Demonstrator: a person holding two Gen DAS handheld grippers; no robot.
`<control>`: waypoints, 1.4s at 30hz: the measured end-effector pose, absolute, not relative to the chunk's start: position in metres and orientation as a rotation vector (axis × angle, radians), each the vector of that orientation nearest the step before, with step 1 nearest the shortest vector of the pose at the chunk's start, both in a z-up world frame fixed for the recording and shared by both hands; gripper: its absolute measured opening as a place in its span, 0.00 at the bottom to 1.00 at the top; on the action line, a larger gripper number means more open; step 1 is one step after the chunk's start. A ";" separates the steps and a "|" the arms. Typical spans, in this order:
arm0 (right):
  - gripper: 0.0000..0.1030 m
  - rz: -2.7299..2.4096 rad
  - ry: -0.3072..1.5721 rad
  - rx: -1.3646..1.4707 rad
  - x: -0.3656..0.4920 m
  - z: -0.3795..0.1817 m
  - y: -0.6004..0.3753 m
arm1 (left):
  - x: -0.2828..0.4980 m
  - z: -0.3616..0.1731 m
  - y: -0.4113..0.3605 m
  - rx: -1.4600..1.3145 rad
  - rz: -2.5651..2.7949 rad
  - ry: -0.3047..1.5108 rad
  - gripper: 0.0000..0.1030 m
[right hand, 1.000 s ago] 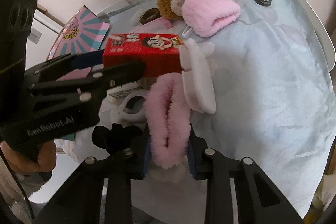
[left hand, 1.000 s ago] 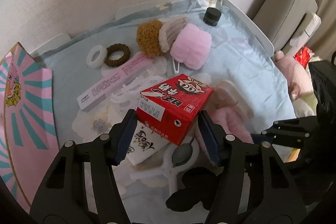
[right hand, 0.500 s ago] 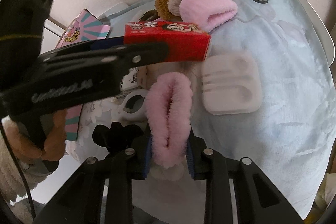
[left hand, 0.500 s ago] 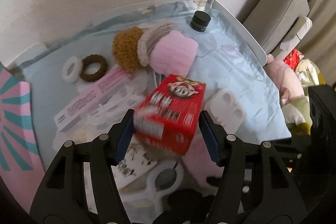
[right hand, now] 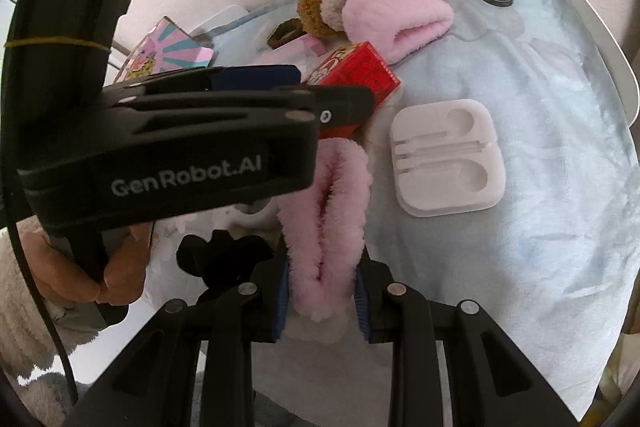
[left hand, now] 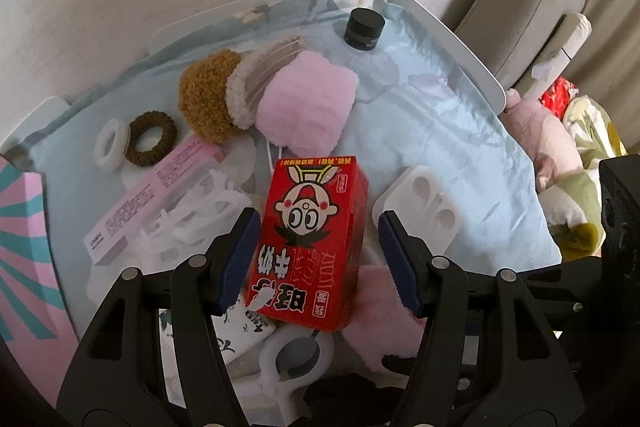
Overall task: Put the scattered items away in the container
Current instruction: 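Close the right gripper on the pink scrunchie while the left gripper grasps the red carton, then lift the red carton with the left tool while the right carries the scrunchie to the box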
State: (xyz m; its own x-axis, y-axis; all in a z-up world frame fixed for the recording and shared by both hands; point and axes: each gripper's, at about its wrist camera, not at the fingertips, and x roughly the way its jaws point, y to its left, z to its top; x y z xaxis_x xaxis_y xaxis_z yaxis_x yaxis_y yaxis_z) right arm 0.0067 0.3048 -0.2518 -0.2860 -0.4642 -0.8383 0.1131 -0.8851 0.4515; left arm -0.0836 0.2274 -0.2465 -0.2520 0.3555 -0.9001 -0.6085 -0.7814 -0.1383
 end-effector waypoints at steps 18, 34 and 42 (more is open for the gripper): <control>0.23 -2.247 -0.417 1.576 -0.002 -0.258 0.293 | -0.083 -0.243 0.220 -1.394 2.091 0.351 0.48; 0.21 -2.320 -0.464 1.562 0.000 -0.251 0.299 | -0.085 -0.238 0.212 -1.426 2.072 0.335 0.46; 0.21 -2.325 -0.498 1.582 0.010 -0.256 0.303 | -0.081 -0.260 0.208 -1.505 2.003 0.336 0.54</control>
